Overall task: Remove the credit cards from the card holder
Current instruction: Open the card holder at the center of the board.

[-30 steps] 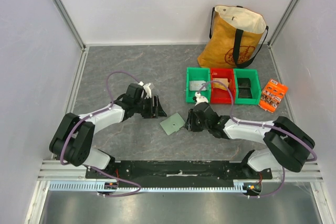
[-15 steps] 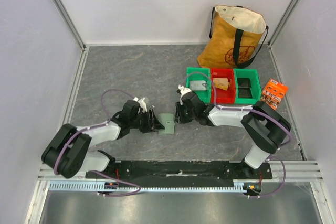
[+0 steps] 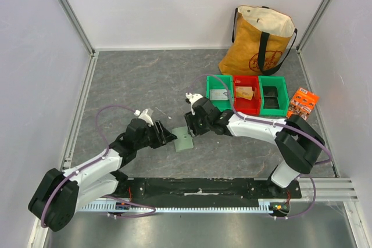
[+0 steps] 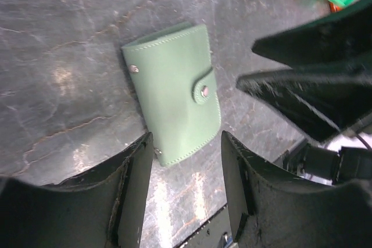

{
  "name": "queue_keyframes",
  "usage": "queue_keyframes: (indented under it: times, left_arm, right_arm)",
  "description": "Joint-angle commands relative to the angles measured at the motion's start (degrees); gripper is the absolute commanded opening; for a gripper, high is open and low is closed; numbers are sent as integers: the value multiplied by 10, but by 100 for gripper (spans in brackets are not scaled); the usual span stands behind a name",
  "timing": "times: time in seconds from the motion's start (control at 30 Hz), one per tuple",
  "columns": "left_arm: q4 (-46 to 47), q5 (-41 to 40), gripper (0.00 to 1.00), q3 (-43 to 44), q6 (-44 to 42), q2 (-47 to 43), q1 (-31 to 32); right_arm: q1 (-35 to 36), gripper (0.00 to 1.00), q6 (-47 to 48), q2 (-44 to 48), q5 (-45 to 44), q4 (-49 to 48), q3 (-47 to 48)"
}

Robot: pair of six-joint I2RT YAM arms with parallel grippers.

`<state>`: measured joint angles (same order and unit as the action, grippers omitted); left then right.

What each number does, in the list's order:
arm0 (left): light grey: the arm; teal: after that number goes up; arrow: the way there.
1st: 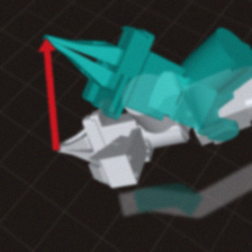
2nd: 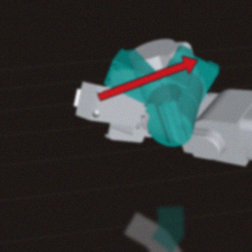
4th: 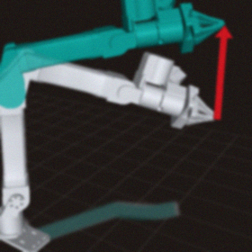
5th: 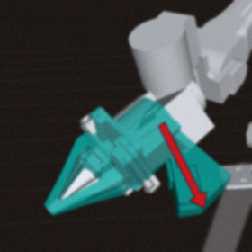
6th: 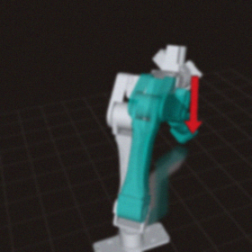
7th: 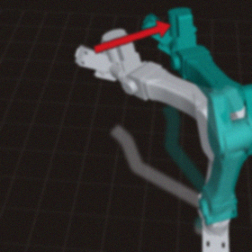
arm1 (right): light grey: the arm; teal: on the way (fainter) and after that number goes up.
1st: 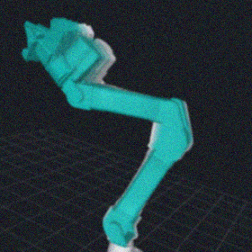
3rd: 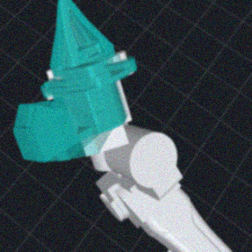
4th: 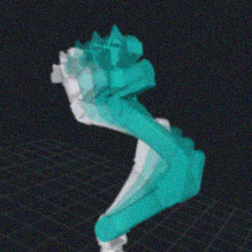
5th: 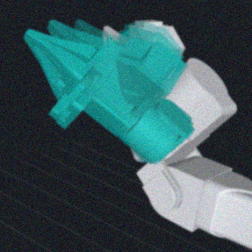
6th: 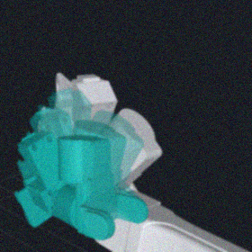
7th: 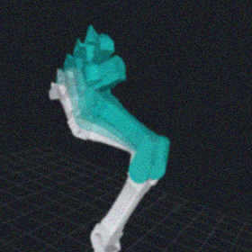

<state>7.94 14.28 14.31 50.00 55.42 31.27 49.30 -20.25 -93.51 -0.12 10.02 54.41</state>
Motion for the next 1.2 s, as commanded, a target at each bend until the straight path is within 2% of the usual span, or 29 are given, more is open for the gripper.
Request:
queue_keyframes:
  times: [0.0, 0.17, 0.37, 0.63, 0.87, 0.97, 1.03, 1.17]
  left_arm:
    - [-13, -60, 56, 15, 13, 13, 2]
    - [8, -34, 56, 34, 2, 78, 2]
    - [26, -18, 56, 34, -1, 113, 2]
    - [30, -14, 55, 25, -6, 126, 2]
    - [36, -6, 55, 34, -11, 153, 6]
    - [39, -5, 55, 41, -11, 173, 14]
    - [43, -10, 53, 45, -11, 188, 22]
    - [49, -22, 35, 43, -3, 202, 34]
  right_arm:
    - [49, 60, 6, 4, -87, 48, 52]
    - [77, 55, -10, -30, -103, 56, 89]
    - [106, 51, -24, -74, -126, 70, 119]
    - [113, 47, -48, -112, -175, 77, 102]
    - [118, 36, -50, -120, -166, 71, 89]
    - [119, 36, -51, -125, -158, 63, 86]
    - [120, 37, -51, -130, -154, 61, 87]
    - [122, 38, -58, -141, -158, 61, 88]
